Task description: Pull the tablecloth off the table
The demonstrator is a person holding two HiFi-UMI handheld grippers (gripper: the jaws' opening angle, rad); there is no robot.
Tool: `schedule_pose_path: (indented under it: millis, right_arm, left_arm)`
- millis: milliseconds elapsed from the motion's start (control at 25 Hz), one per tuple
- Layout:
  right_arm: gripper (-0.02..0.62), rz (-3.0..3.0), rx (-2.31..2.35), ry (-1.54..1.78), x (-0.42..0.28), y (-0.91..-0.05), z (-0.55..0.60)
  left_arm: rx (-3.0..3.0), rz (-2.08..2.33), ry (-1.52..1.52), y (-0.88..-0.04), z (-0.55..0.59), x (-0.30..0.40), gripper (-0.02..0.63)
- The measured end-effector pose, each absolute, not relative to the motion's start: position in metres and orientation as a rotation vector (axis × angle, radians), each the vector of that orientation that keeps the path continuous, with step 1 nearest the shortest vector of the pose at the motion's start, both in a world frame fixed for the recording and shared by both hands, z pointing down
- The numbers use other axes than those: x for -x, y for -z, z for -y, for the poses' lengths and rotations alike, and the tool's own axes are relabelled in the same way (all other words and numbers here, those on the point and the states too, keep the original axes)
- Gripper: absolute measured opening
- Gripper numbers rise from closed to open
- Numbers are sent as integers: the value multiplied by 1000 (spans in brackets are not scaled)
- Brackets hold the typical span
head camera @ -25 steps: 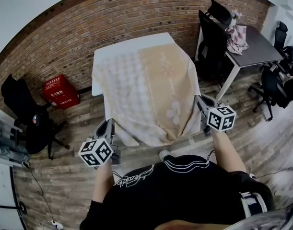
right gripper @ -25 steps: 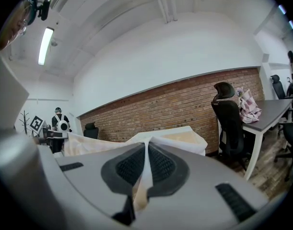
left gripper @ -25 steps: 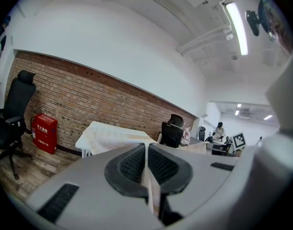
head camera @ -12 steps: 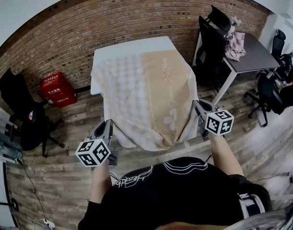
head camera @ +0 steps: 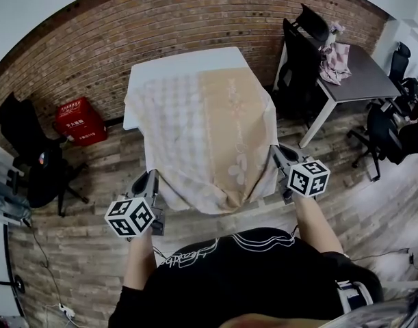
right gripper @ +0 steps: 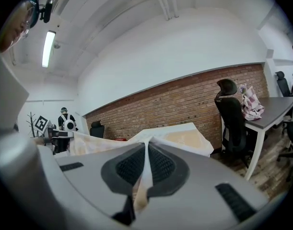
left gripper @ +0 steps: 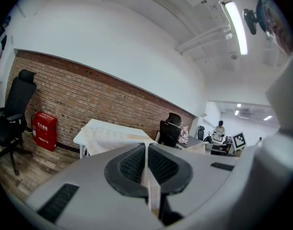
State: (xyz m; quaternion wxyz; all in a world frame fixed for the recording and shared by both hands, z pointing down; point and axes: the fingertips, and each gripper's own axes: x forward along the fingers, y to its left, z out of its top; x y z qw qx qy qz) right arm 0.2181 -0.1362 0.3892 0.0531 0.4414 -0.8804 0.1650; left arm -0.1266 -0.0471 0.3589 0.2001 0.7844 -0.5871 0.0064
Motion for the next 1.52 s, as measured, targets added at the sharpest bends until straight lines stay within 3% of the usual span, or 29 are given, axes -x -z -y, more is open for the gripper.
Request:
schedule_pose_path:
  millis: [1520]
  right_arm:
    - [-2, 2683, -1266, -597, -332, -414, 35]
  left_arm:
    - [-2131, 1662, -52, -373, -67, -1, 5]
